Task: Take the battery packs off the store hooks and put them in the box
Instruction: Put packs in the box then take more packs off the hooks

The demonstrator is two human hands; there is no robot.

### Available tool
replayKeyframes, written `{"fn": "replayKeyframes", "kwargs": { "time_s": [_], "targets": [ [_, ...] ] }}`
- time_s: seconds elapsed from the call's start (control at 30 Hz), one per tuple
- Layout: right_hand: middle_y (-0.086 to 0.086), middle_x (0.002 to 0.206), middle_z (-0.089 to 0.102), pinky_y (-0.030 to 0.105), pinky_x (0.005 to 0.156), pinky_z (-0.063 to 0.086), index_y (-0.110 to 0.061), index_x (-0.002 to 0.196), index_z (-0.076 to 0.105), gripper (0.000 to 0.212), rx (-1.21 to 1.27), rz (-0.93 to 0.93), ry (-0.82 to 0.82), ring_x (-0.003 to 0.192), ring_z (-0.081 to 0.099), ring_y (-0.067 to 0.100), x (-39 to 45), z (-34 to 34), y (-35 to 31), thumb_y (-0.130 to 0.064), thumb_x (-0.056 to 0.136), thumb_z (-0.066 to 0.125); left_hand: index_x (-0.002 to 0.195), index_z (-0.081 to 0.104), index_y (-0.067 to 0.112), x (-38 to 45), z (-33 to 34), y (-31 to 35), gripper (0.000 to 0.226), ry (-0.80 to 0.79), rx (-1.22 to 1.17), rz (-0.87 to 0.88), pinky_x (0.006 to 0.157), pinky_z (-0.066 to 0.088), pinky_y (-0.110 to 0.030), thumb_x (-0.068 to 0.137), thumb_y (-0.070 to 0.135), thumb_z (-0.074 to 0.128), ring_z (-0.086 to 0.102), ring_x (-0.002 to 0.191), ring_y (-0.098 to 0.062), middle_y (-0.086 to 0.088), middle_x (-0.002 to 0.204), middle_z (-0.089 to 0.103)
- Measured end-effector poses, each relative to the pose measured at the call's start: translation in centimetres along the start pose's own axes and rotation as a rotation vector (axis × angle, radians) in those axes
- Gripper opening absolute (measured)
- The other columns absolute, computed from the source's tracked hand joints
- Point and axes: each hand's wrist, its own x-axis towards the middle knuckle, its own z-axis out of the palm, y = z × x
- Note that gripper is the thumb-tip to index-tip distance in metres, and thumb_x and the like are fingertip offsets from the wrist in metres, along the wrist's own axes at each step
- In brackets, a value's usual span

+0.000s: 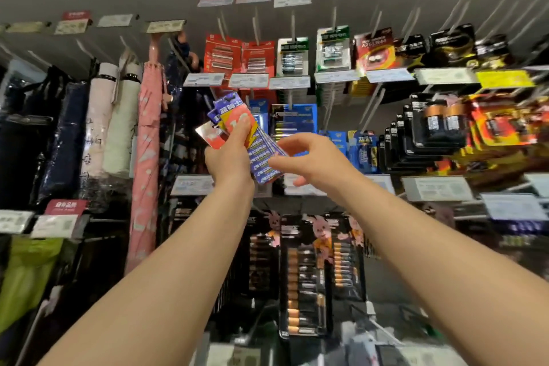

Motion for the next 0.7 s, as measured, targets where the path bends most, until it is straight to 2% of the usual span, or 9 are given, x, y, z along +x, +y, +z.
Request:
{"fn": "replayKeyframes", "kwargs": {
  "time_s": [0.1, 0.2, 0.3, 0.37, 0.5, 0.6, 0.7],
  "targets": [
    [-0.006, 0.097, 0.065, 0.031, 0.072, 0.056, -0.016, 0.106, 0.060, 0.031, -0.036, 0.044, 0.025, 0.088, 0.067, 0.013, -2.4, -2.3, 0.5, -0.022, 0.080, 0.076, 0.116, 0.064, 0.008, -3.6, 1.5, -1.3, 0.056, -0.010, 0.010, -0.025, 0.072, 0.061, -0.039, 0.069, 0.030, 0.087, 0.074, 0.081, -0.024, -0.011, 0.105, 0.074],
    [0.002, 0.096, 0.067, 0.037, 0.072, 0.055, -0.017, 0.097, 0.061, 0.018, -0.084, 0.103, 0.050, 0.081, 0.065, 0.017, -5.1, -4.6, 1.7, -0.019, 0.083, 0.072, 0.116, 0.062, 0.007, -7.6, 2.7, -3.3, 0.060, 0.011, 0.054, -0.051, 0.077, 0.060, -0.040, 0.066, 0.031, 0.087, 0.073, 0.085, -0.024, -0.011, 0.104, 0.073],
    [0.004, 0.092, 0.071, 0.045, 0.079, 0.055, -0.025, 0.082, 0.061, 0.008, -0.118, 0.160, 0.065, 0.078, 0.065, 0.018, -8.2, -7.3, 3.0, -0.022, 0.084, 0.068, 0.104, 0.066, 0.013, -11.5, 3.9, -5.7, 0.035, 0.013, 0.067, -0.094, 0.077, 0.058, -0.038, 0.076, 0.024, 0.084, 0.072, 0.084, -0.021, -0.006, 0.098, 0.073],
    [0.003, 0.091, 0.071, 0.048, 0.081, 0.056, -0.025, 0.082, 0.062, 0.007, -0.131, 0.192, 0.072, 0.080, 0.067, 0.020, -10.4, -9.4, 3.6, -0.031, 0.082, 0.065, 0.100, 0.067, 0.017, -14.1, 4.9, -7.0, 0.029, -0.004, 0.081, -0.122, 0.080, 0.059, -0.039, 0.077, 0.024, 0.083, 0.073, 0.086, -0.022, -0.004, 0.097, 0.074],
    [0.001, 0.084, 0.066, 0.041, 0.075, 0.056, -0.022, 0.080, 0.058, 0.013, -0.225, 0.260, 0.150, 0.072, 0.063, 0.018, -14.5, -14.0, 3.9, -0.023, 0.093, 0.059, 0.111, 0.061, 0.013, -19.0, 7.7, -9.3, 0.058, -0.024, 0.103, -0.182, 0.082, 0.056, -0.038, 0.066, 0.040, 0.087, 0.070, 0.093, -0.024, -0.006, 0.104, 0.071],
    [0.005, 0.078, 0.064, 0.038, 0.066, 0.058, -0.020, 0.076, 0.056, 0.020, -0.235, 0.305, 0.215, 0.060, 0.062, 0.018, -17.1, -17.1, 3.7, -0.019, 0.096, 0.055, 0.115, 0.059, 0.007, -22.2, 10.0, -11.1, 0.055, -0.045, 0.096, -0.199, 0.074, 0.054, -0.031, 0.075, 0.036, 0.083, 0.070, 0.090, -0.020, -0.005, 0.104, 0.070],
    [0.003, 0.081, 0.062, 0.024, 0.050, 0.052, -0.017, 0.085, 0.053, 0.013, -0.264, 0.365, 0.252, 0.052, 0.058, 0.013, -19.3, -19.6, 4.3, -0.020, 0.098, 0.051, 0.109, 0.063, 0.011, -24.9, 11.8, -12.9, 0.062, -0.063, 0.074, -0.221, 0.077, 0.056, -0.032, 0.065, 0.048, 0.085, 0.070, 0.085, -0.016, -0.002, 0.100, 0.071]
  ]
}}
